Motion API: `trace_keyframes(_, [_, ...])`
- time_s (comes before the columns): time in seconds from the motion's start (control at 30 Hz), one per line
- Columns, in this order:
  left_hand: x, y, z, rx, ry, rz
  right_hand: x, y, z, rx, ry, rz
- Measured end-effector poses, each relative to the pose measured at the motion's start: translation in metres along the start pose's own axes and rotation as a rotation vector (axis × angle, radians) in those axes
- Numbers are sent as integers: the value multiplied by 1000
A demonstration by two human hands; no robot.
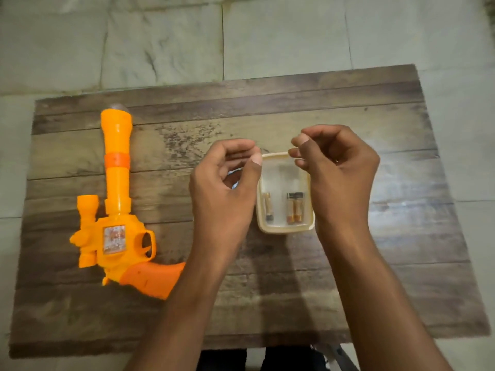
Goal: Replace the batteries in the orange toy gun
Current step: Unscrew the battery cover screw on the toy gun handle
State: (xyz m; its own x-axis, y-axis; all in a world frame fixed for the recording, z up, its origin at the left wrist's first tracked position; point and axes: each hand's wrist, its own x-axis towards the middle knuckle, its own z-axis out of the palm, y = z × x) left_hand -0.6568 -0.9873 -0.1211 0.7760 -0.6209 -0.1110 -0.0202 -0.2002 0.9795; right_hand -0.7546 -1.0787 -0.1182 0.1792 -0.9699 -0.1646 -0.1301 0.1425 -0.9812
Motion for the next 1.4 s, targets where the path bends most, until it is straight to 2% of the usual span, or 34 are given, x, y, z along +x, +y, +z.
trace_keyframes(0.37, [-20,-20,4,-113,66,212,-28,16,-10,102,-11,-211])
trace_keyframes(0.6, [-75,-8,-22,-85,81,354,-79,2,-42,150,10,-331])
trace_keyframes(0.73, [-112,-17,-43,15,104,300,-114,1,-72,42,22,-348])
trace_keyframes(0.87, [-137,-30,-52,216,126,225,-126,11,-98,-83,61,-334])
trace_keyframes(1.1, [-121,-62,-62,622,298,363,-73,48,-101,-394,106,-321])
trace_keyframes(1.23, [-103,-67,-70,650,389,370,-32,69,-83,-538,45,-310])
trace_keyframes(1.4, [-87,-84,-84,677,505,220,-10,95,-68,-695,51,-402])
